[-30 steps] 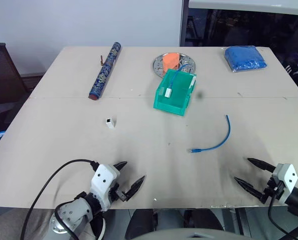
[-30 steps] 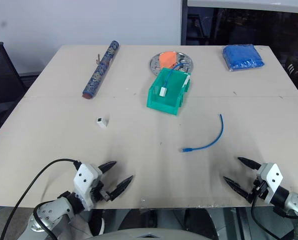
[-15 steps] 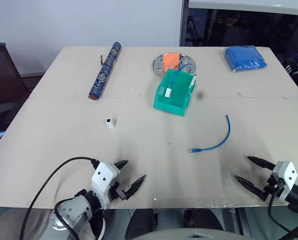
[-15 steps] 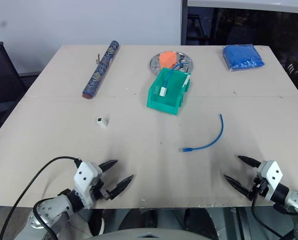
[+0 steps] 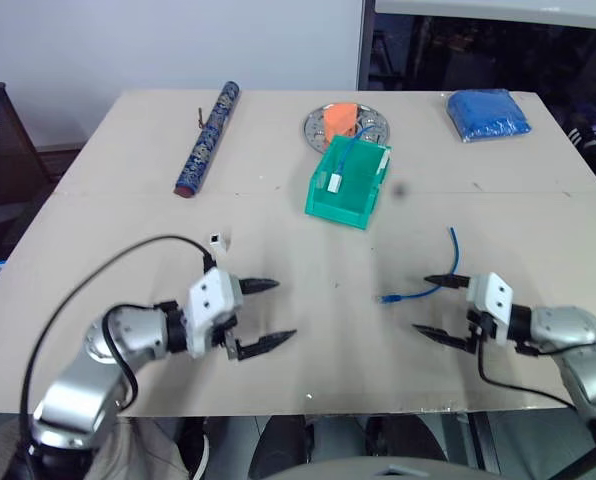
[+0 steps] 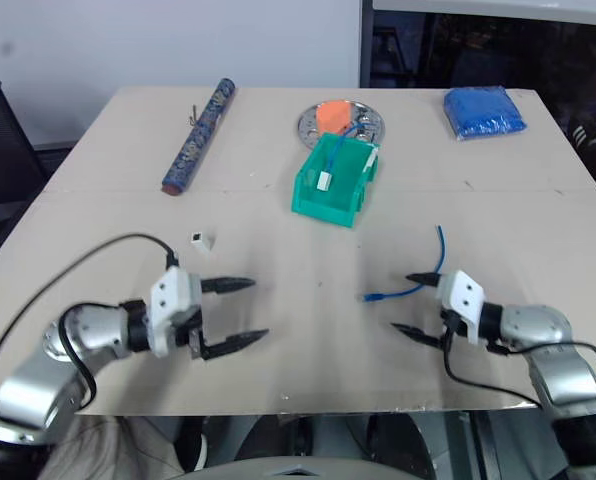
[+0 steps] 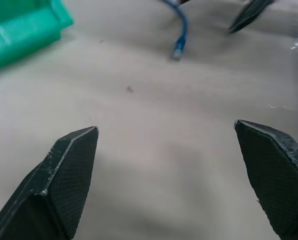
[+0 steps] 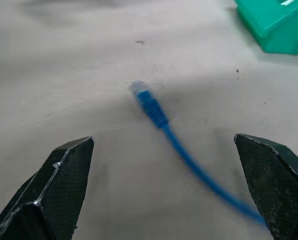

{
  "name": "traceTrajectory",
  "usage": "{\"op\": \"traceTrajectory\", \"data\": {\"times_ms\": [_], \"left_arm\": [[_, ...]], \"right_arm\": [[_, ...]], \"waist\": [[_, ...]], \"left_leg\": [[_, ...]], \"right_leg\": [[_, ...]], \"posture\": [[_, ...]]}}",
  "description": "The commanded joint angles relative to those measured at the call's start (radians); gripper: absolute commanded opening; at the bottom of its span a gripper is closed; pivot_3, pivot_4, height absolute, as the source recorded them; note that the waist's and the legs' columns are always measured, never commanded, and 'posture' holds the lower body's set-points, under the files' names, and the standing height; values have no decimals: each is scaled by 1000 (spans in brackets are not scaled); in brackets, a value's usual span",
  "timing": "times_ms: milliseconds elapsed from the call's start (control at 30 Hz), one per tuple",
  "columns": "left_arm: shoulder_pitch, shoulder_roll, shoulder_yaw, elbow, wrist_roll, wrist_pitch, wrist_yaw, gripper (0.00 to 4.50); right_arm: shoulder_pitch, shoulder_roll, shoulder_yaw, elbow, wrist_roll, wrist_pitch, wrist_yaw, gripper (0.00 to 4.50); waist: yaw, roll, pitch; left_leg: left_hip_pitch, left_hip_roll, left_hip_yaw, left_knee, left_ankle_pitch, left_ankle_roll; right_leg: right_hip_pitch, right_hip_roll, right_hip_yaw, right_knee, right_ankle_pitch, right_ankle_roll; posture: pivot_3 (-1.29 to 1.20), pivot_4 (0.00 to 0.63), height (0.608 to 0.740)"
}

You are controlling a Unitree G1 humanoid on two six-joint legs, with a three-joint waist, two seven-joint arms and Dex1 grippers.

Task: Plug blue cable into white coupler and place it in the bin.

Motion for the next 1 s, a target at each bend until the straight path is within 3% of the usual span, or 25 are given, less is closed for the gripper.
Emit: {"op": "traceTrajectory", "data": {"times_ms": [33,167,267,333,433,500,567,867,1000], "left_arm": [[-51,48,7,23,-56,29,-104,4500],[-98,78,-2,53,-56,39,-168,4500],[-109,80,1,69,-48,33,-189,4500],[-109,81,4,78,-38,22,-201,4500],[-109,77,14,90,-29,8,-208,4500],[-105,75,23,99,-20,-4,-207,4500],[-97,74,33,109,-13,-16,-206,4500],[-85,72,38,162,6,-62,-216,4500],[-83,46,35,191,2,-68,-192,4500]], "right_arm": [[-91,11,54,39,-29,32,18,4446],[-156,19,122,66,-53,76,42,4446],[-159,18,148,54,-60,95,52,3698],[-161,20,159,52,-72,99,50,2853],[-172,26,179,46,-86,96,50,1239],[-183,34,191,40,-88,103,50,478],[-206,48,202,48,-92,109,47,71],[-433,210,281,217,-152,159,14,71],[-501,280,297,334,-187,128,-20,71]], "waist": [[0,-1,1],[-1,-3,2],[0,-3,3],[-1,-4,3],[-3,-4,3],[-3,-4,3],[-4,-4,3],[-9,-5,3],[-9,-6,3]], "left_leg": [[-1,0,1,0,0,0],[-3,0,1,0,0,0],[-4,0,1,0,0,0],[-4,0,1,0,0,0],[-4,0,1,0,0,0],[-4,0,1,0,0,0],[-4,0,1,0,0,0],[-4,0,3,1,0,0],[-11,0,4,3,0,0]], "right_leg": [[-1,1,4,0,0,0],[-7,4,6,1,0,1],[-7,3,6,1,-2,3],[-7,3,6,1,-2,4],[-7,2,7,1,-2,4],[-7,2,8,2,-2,4],[-7,2,8,3,-2,4],[-10,3,12,5,-2,4],[-19,3,12,11,-1,4]], "posture": [[0,150,740],[0,150,740],[0,150,740],[0,150,740],[0,150,740],[0,150,740],[0,150,740],[0,150,740],[0,150,740]]}}
